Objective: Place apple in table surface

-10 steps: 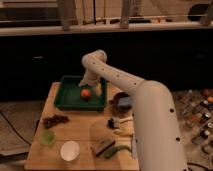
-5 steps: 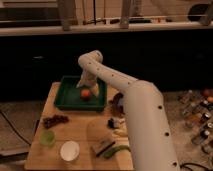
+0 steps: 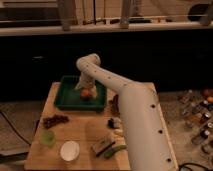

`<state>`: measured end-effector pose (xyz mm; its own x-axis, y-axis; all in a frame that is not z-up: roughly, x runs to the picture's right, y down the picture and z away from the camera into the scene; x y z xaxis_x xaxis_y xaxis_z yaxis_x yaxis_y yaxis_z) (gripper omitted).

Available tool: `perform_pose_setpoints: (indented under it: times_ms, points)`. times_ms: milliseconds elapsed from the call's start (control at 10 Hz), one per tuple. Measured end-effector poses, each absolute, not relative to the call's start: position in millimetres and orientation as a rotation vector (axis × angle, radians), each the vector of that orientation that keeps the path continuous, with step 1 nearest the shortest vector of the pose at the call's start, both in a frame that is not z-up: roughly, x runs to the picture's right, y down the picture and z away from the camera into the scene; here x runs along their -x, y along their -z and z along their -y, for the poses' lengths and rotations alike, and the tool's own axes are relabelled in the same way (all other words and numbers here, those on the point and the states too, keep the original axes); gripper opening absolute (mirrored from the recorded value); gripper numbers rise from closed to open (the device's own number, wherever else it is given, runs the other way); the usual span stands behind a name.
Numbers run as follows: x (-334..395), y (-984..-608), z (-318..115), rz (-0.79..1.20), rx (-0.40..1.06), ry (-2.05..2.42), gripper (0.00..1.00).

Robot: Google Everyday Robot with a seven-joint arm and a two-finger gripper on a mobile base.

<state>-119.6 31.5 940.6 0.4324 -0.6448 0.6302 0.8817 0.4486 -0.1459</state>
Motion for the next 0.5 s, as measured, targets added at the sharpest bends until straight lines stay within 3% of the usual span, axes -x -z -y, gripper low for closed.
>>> perform_pose_setpoints:
  times_ms: [300, 500]
  points:
    - [123, -951, -32, 0.537, 0.505, 0.99, 0.8]
    - [122, -955, -34, 0.539, 0.508, 0.989, 0.68]
